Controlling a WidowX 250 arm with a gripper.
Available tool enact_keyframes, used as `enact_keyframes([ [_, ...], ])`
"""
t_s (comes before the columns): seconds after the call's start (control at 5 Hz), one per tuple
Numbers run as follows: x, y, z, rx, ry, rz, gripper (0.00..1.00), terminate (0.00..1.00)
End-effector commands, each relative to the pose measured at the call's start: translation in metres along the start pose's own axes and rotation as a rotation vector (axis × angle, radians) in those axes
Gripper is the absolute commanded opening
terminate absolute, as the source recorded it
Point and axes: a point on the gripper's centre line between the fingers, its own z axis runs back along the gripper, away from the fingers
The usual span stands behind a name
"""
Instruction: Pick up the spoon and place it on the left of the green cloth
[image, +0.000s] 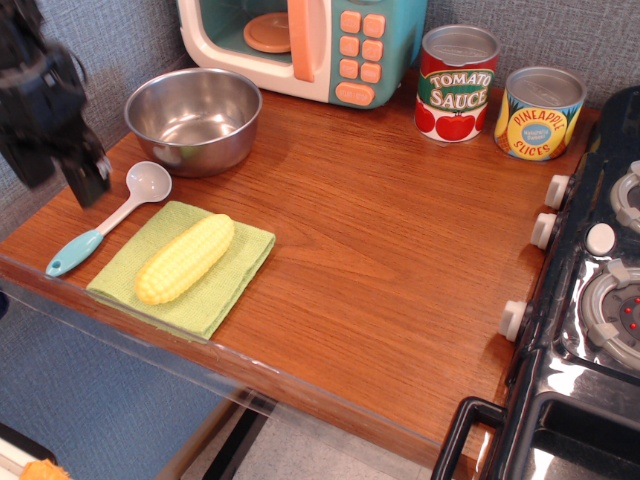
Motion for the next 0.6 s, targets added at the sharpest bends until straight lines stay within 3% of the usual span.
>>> enact_keyframes([
  [0.0, 0.0009, -0.0163, 0.0355, 0.004, -0.037, -0.088, 1.00, 0.00],
  [0.2, 0.0009, -0.0163, 0.0355, 0.004, -0.037, -0.088, 1.00, 0.00],
  [0.4, 0.0009, -0.0163, 0.0355, 0.004, -0.037, -0.088, 1.00, 1.00],
])
